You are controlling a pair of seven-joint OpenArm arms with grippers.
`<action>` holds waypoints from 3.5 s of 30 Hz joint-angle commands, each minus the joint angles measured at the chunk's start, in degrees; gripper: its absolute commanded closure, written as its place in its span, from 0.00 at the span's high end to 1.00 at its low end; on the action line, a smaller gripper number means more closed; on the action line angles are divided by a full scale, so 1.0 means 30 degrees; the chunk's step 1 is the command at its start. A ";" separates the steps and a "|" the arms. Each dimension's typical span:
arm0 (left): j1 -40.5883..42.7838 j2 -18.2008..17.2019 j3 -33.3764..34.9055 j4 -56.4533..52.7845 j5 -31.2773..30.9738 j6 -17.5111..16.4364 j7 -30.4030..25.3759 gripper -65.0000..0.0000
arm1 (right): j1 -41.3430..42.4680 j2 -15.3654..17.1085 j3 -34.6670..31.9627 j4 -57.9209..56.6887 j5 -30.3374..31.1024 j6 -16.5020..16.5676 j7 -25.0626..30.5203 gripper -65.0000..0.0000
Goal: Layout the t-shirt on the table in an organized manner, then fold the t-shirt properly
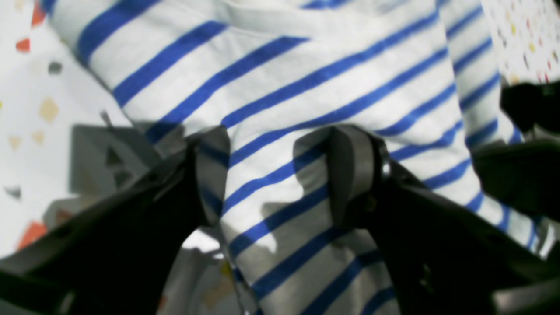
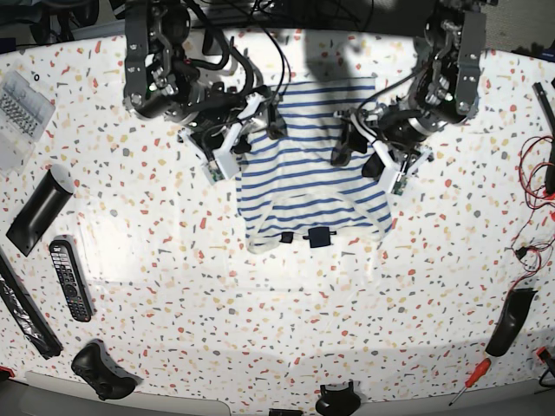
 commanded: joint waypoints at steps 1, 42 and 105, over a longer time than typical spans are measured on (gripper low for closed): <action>-0.0372 -0.0022 -0.0029 0.0087 0.0692 0.0109 0.0342 0.52 | 0.0109 -0.0015 -0.0036 0.0248 0.0357 0.0114 0.0379 0.62; 0.1064 -0.4000 -0.3446 0.6543 -0.1887 0.0758 0.2798 0.52 | 0.2113 0.3060 0.2922 0.6732 0.3235 0.0114 -0.4583 0.62; 0.8714 -0.3504 -0.3716 -1.3741 0.4867 -0.3519 -0.7293 0.51 | -0.5595 0.6309 -0.2528 -1.5475 -0.1749 -0.1377 0.3803 0.62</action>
